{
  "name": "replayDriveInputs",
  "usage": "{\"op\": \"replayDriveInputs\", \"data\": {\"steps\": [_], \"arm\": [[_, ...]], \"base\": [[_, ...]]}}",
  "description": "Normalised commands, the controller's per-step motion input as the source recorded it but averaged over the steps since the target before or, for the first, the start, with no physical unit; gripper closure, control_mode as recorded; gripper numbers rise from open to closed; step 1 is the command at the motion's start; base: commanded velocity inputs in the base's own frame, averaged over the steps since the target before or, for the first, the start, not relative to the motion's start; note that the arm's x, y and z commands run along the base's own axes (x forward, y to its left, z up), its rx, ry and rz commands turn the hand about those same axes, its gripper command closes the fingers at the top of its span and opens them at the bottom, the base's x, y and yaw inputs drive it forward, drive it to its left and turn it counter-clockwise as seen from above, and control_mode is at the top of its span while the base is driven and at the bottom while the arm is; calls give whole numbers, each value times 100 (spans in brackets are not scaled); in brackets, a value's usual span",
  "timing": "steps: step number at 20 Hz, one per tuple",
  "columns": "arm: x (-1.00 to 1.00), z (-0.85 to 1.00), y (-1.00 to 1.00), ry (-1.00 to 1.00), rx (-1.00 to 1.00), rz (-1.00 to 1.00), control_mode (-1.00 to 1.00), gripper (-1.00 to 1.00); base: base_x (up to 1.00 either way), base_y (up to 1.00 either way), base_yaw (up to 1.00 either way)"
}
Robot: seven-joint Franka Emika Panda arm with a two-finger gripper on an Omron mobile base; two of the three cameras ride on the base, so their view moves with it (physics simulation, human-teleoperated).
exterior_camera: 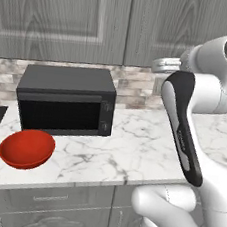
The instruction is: Open the cabinet and move the ladle to the pot. Then close the cabinet.
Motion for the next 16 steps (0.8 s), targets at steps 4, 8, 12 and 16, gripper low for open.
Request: {"op": "replayDriveInputs", "data": {"steps": [4, 8, 12, 16], "arm": [[0, 21, 6, 0, 0, 0, -100, -100], [0, 4, 7, -1, 0, 0, -100, -100], [5, 0, 8, -4, 0, 0, -100, -100], [17, 0, 6, -6, 0, 0, -100, -100]], "base": [[0, 0, 0], [0, 0, 0], [0, 0, 0], [0, 0, 0]]}}
